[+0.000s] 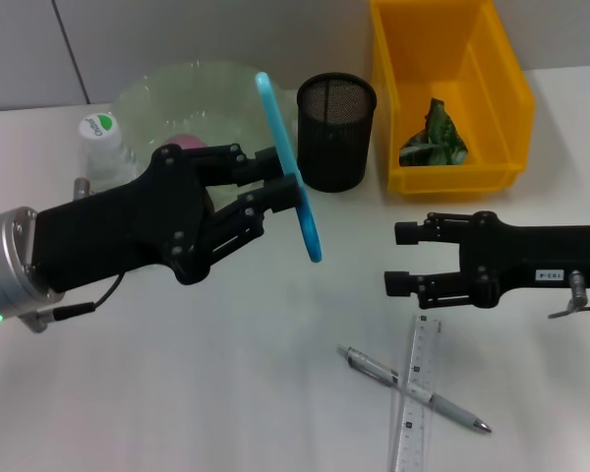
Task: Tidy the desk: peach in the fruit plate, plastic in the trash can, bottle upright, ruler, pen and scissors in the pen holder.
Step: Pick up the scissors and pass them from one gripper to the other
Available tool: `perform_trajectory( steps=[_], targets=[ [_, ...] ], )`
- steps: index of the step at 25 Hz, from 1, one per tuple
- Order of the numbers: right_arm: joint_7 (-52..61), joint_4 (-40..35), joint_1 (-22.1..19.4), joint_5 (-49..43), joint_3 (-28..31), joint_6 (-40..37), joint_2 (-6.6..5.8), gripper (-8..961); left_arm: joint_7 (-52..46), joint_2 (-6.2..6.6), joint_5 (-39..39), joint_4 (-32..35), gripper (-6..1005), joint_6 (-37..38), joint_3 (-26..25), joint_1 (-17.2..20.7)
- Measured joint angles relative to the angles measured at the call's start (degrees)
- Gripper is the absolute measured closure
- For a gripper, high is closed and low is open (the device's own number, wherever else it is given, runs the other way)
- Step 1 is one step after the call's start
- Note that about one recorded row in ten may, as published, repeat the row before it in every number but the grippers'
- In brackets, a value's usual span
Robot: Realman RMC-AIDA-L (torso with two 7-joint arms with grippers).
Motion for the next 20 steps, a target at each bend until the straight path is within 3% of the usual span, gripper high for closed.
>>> perform_trajectory(
  steps=[8, 15, 20],
  targets=[
    [-6.18, 0.87, -0.90, 1.35, -0.02, 0.79, 1.09, 136, 3.82, -0.23, -5.05, -10.63, 759, -0.58, 0.04, -2.16],
    [-19.22, 6.79, -2.58, 7.98, 0.09, 1.28, 1.35, 136, 7.74, -0.30, -11.47, -19.33, 759, -0.92, 0.04, -3.55],
    [-29.17, 12.03, -2.85, 10.70, 0.28, 3.21, 2.63, 136, 9.37, -0.31, -15.05, -23.94, 759, 0.17, -0.05, -4.13]
  ],
)
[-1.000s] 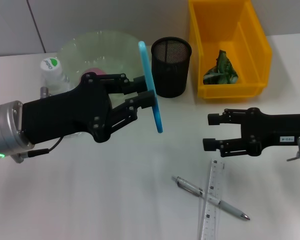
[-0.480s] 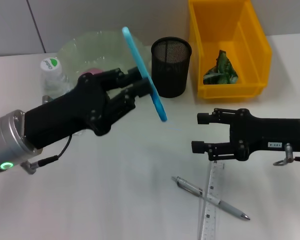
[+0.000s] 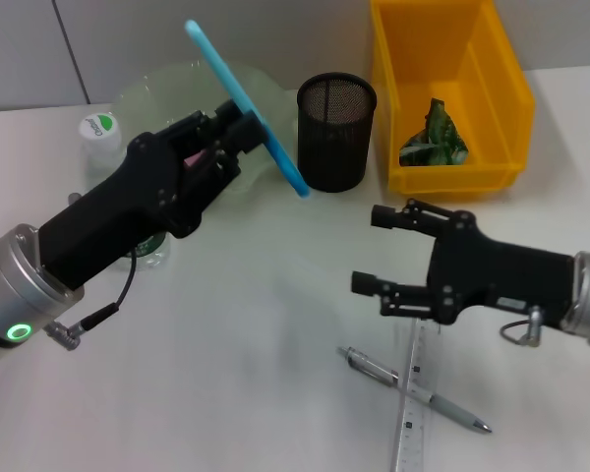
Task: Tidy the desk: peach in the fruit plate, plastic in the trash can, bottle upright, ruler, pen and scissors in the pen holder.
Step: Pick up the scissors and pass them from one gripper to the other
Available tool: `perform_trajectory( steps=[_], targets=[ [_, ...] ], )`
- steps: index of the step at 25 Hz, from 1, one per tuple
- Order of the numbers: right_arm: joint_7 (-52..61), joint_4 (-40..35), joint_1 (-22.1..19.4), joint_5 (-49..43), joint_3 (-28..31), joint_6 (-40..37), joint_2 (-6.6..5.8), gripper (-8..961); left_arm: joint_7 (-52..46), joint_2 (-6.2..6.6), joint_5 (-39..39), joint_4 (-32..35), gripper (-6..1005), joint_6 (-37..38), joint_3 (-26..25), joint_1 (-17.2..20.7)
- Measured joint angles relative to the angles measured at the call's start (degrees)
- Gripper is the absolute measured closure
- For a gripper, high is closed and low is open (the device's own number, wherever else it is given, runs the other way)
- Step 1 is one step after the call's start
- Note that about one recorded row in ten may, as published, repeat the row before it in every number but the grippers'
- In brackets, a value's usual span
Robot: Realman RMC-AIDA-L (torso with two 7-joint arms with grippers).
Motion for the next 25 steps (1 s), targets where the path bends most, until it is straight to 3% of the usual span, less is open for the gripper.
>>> perform_trajectory(
  steps=[13, 25],
  targets=[
    [-26.85, 20.48, 2.00, 13.78, 0.43, 2.05, 0.61, 137, -1.60, 0.01, -1.54, -7.55, 760, 2.47, -5.05, -1.10],
    [-33.68, 22.87, 4.83, 14.96, 3.14, 1.17, 0.80, 136, -5.08, 0.01, -0.88, -13.57, 759, 1.38, -12.99, -1.88]
  ],
)
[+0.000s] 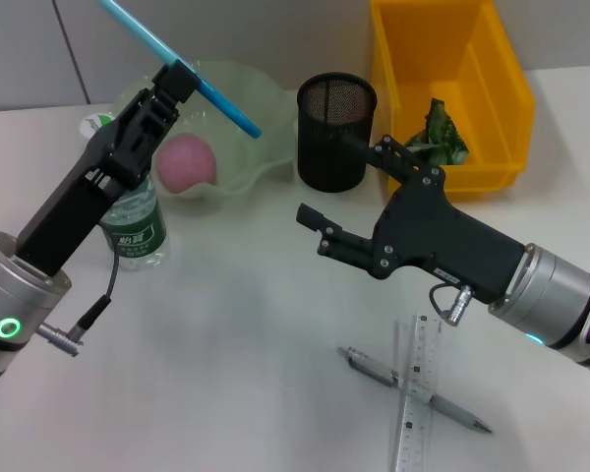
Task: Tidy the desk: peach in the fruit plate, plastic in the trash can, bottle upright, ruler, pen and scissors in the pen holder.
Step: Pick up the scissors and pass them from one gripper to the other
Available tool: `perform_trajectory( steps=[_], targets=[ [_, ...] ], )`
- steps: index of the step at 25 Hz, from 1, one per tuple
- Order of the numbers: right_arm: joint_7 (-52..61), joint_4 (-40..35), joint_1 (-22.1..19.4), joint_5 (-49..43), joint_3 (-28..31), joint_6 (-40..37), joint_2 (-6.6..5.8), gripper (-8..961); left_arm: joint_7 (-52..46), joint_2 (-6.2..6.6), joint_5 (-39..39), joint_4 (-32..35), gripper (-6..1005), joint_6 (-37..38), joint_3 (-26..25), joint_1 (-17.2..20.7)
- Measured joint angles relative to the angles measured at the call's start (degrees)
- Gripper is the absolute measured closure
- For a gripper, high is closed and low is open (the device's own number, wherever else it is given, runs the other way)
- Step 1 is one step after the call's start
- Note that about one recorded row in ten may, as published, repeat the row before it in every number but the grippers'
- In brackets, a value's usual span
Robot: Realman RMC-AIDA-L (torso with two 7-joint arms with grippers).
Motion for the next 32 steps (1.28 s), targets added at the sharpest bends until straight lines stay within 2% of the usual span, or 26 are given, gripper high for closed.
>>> perform_trajectory(
  steps=[12, 20, 32],
  targets=[
    [-1.80, 0.58, 1.17, -0.10, 0.20, -3.42, 0.01, 136, -1.09, 0.00, 1.69, -2.93, 759, 0.21, -1.48, -0.10],
    [-1.88, 0.60, 0.97, -0.29, 0.00, -4.15, 0.01, 136, -0.71, 0.00, 7.86, -4.01, 760, 0.03, -6.88, 0.43],
    [-3.33, 1.22, -0.27, -0.42, -0.12, -4.20, 0.01, 137, 0.17, 0.00, 8.65, -5.89, 759, -0.25, -7.10, 0.87]
  ],
)
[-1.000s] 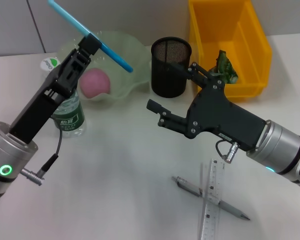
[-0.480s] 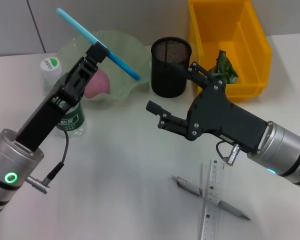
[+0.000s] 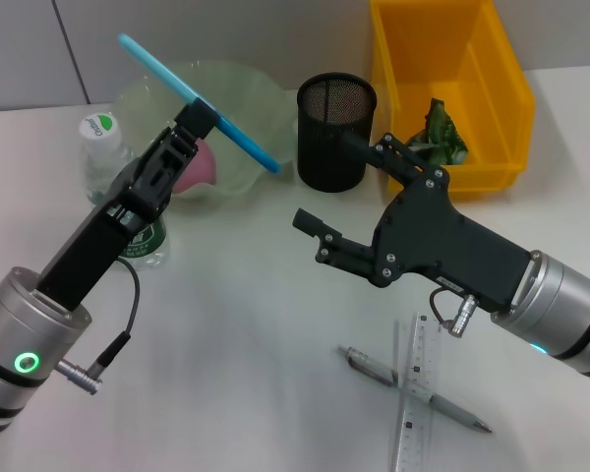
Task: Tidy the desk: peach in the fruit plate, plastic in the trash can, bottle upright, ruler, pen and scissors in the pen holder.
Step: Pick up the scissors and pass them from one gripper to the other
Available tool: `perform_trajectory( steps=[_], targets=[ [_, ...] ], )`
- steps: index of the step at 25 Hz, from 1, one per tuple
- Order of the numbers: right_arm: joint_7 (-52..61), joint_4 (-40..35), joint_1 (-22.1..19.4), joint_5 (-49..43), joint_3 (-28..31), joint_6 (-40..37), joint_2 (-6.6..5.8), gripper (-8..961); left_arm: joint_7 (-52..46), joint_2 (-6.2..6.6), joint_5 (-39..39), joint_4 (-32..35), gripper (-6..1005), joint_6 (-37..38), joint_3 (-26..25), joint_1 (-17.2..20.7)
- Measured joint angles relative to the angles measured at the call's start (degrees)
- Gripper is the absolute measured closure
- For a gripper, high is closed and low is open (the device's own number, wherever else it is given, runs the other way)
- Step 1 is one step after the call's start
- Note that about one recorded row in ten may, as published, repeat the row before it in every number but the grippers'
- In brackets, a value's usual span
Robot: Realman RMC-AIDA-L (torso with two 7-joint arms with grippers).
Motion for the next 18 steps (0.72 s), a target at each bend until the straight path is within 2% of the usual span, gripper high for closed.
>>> perform_trajectory(
  steps=[6, 10, 18],
  targets=[
    [-1.91, 0.82, 0.14, 0.00, 0.20, -0.32, 0.00, 137, 0.02, 0.00, 1.21, -1.33, 759, -0.32, -1.86, 0.08],
    [-6.34, 2.93, 0.67, 0.00, 0.34, -0.64, -0.01, 137, -0.36, 0.00, 1.25, -1.67, 760, -0.42, -1.98, 0.10],
    [-8.37, 3.60, 2.22, 0.19, 0.39, -0.72, 0.09, 137, -0.70, 0.00, 1.26, -2.65, 760, -0.17, -1.97, 0.09]
  ],
)
